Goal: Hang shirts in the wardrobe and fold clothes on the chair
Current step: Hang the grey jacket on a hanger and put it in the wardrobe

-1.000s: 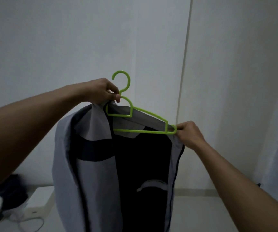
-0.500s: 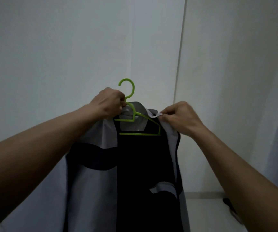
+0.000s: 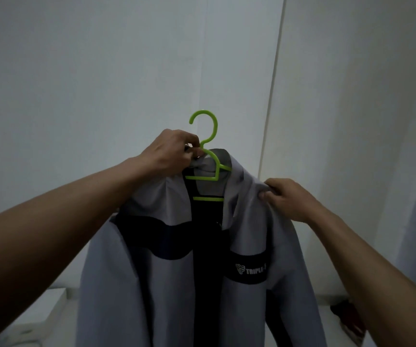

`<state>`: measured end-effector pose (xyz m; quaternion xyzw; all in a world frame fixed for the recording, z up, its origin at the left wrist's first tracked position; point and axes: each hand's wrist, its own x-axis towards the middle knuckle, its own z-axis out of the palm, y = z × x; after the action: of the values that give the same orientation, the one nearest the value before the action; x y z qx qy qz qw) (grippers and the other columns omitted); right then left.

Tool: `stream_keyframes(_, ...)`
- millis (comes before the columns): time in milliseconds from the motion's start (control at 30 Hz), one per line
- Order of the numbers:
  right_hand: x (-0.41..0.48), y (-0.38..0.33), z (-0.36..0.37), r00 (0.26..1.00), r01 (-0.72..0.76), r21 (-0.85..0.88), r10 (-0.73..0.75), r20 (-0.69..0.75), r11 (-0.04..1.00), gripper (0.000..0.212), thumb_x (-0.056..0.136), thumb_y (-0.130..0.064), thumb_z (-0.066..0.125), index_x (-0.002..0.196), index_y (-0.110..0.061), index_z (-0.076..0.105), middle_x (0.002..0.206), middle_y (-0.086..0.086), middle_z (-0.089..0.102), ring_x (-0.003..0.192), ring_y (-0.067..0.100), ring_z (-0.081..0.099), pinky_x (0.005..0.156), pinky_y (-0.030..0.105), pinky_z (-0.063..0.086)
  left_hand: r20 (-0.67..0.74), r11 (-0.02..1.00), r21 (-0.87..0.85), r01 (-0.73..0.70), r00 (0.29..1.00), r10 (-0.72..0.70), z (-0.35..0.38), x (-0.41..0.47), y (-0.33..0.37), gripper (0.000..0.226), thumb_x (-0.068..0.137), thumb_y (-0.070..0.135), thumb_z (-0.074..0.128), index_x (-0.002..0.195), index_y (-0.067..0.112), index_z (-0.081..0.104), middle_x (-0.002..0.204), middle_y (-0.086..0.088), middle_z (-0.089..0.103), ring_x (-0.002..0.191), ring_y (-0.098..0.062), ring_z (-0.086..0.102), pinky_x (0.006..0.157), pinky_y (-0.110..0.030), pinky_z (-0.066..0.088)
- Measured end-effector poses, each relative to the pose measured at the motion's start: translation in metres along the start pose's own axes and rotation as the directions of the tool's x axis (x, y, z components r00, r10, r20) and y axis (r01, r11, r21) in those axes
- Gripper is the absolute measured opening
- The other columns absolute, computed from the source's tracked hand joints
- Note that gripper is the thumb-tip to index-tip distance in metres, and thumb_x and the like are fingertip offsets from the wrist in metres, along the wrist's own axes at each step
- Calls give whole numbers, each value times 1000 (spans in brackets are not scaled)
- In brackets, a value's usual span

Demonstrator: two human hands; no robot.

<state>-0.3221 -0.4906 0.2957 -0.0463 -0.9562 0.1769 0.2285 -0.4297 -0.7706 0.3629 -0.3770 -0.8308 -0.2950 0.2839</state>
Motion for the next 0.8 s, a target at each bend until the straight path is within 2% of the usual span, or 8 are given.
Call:
stream_keyframes(167, 2, -16, -11, 988, 113, -24, -115, -100, 993, 30, 96, -32, 62, 71, -15, 62, 66, 1, 61, 63, 17, 54, 58, 33, 37, -18, 1000, -1, -13, 1000, 13, 6, -3, 3, 13, 94, 31, 65, 89, 20, 71, 67, 7, 58, 60, -3, 54, 55, -17, 42)
stream_keyframes(300, 2, -30, -4, 951, 215, 120, -180, -253, 969, 25, 91, -35, 70, 69, -23, 65, 64, -6, 61, 61, 7, 53, 58, 29, 39, -73, 998, -41, -43, 997, 40, 7, -6, 5, 14, 94, 28, 66, 87, 18, 72, 74, -5, 68, 64, -21, 59, 63, -29, 46)
stream_keyframes(367, 2, -33, -5, 960, 229, 189, -190, -204, 955, 22, 89, -35, 73, 74, -19, 69, 67, -5, 64, 62, 7, 55, 59, 27, 41, -97, 997, -43, -58, 994, 53, 4, -8, 1, 14, 94, 28, 67, 86, 18, 73, 71, -4, 68, 61, -19, 57, 59, -25, 43)
stream_keyframes(467, 5, -28, -10, 984, 176, 102, -172, -46, 979, 35, 94, -34, 67, 69, -10, 62, 60, -2, 56, 55, 11, 47, 58, 32, 37, -101, 998, -28, -52, 994, 49, 5, -8, -6, 14, 93, 27, 67, 85, 18, 73, 74, -5, 70, 62, -16, 59, 63, -29, 47)
stream_keyframes(567, 6, -17, -7, 976, 132, 49, -121, -180, 990, 41, 96, -33, 63, 64, -8, 56, 58, 1, 56, 56, 16, 49, 55, 33, 34, -133, 996, 1, -91, 987, 90, 10, -13, -7, 8, 88, 24, 71, 94, 18, 71, 89, -4, 72, 81, -22, 66, 73, -34, 53)
stream_keyframes(667, 4, -15, -4, 953, 108, 81, -80, -293, 991, 43, 96, -29, 63, 57, -18, 50, 56, -2, 54, 56, 16, 50, 53, 32, 34, -146, 988, 62, -145, 977, 152, 17, -25, -2, 38, 80, 5, 67, 113, 18, 54, 102, -3, 62, 88, -26, 61, 76, -40, 51)
stream_keyframes(733, 5, -19, -3, 942, 133, 62, -107, -318, 989, 42, 95, -29, 63, 57, -18, 50, 56, -3, 53, 55, 15, 49, 53, 33, 34, -69, 976, 80, -202, 976, 208, 28, -37, 6, 49, 73, -4, 53, 115, 18, 43, 100, -2, 57, 83, -31, 58, 68, -42, 48)
stream_keyframes(800, 8, -23, -1, 930, 160, 25, -143, -339, 987, 40, 95, -31, 64, 60, -14, 53, 57, -1, 56, 57, 16, 52, 55, 34, 36, 33, 955, 146, -258, 966, 256, 40, -49, 9, 52, 71, -1, 51, 116, 20, 36, 104, -4, 53, 80, -36, 56, 64, -43, 45)
